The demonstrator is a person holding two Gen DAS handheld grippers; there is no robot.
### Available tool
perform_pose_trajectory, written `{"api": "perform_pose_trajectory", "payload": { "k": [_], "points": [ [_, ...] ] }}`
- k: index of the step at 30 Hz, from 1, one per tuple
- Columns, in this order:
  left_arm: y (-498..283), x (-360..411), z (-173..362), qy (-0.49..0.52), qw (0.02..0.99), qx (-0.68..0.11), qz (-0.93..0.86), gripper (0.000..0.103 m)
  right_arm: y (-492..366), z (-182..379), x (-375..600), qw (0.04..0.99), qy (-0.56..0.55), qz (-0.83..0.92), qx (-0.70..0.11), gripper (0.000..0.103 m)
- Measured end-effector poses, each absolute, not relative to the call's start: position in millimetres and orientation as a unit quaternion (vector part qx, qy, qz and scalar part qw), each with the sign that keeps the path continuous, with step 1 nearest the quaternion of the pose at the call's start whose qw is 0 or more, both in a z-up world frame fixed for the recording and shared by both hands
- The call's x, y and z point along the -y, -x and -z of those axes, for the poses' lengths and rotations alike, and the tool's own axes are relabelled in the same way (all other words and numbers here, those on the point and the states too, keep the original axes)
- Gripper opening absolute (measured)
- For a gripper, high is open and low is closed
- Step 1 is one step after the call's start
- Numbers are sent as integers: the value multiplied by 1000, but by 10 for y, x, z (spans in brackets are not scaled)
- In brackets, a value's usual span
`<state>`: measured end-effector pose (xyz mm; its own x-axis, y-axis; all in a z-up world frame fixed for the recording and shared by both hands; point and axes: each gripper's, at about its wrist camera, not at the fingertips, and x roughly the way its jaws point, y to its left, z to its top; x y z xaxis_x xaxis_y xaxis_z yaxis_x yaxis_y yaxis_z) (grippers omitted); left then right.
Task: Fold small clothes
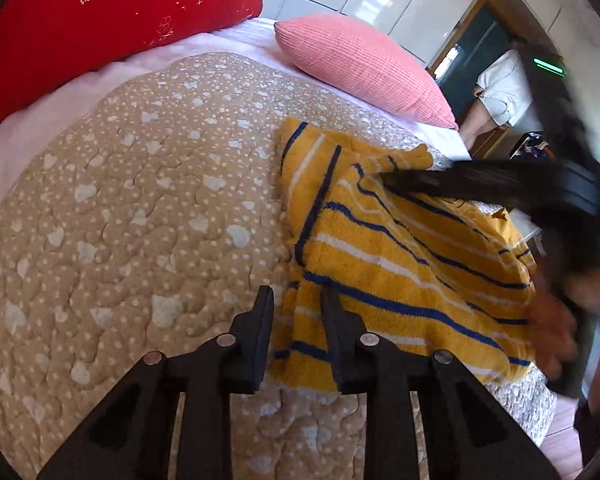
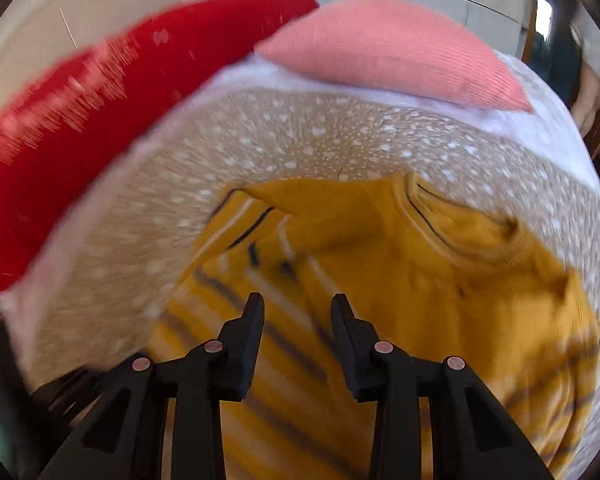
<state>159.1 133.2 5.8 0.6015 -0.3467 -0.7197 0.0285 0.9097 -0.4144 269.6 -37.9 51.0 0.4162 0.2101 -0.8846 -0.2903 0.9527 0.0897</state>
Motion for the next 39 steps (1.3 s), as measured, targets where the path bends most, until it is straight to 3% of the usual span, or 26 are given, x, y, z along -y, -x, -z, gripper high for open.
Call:
{"api": "perform_pose_trajectory", "payload": {
  "k": [4,10,15,21,24,29,32,34,37,39],
  "points": [
    [-1604,-1307,-42,186,873,-434,118,24,-3153,-268,25,834,99,-111,-531,38],
    [-1594,-1389,9,212,864,-438,132,26,-3395,-156,-285,825,97,-131,-541,39],
    [-1537,-1439,8,218,864,-434,133,31,-3194,-481,-320,839,60,-165,-515,39],
    [-1476,-1466,21,220,865,-434,123,38,-2754,-904,819,861,20,-99,-499,42],
    [-1395,-1458,5,217,868,-431,118,43,-2553,-870,1656,863,14,4,-505,43],
    [-1374,-1460,26,220,869,-428,115,44,-2238,-611,2580,846,-43,69,-527,43],
    [-1364,-1465,47,223,868,-428,117,45,-2155,-289,2801,827,-33,110,-551,44],
    [-1321,-1485,53,225,867,-427,118,46,-2093,-145,2856,818,5,135,-559,54],
    [-1333,-1519,58,233,864,-428,125,49,-1913,-324,2891,837,-11,136,-530,55],
    [-1352,-1520,41,234,861,-430,137,59,-1702,-498,2942,850,-53,122,-509,57]
  ]
}}
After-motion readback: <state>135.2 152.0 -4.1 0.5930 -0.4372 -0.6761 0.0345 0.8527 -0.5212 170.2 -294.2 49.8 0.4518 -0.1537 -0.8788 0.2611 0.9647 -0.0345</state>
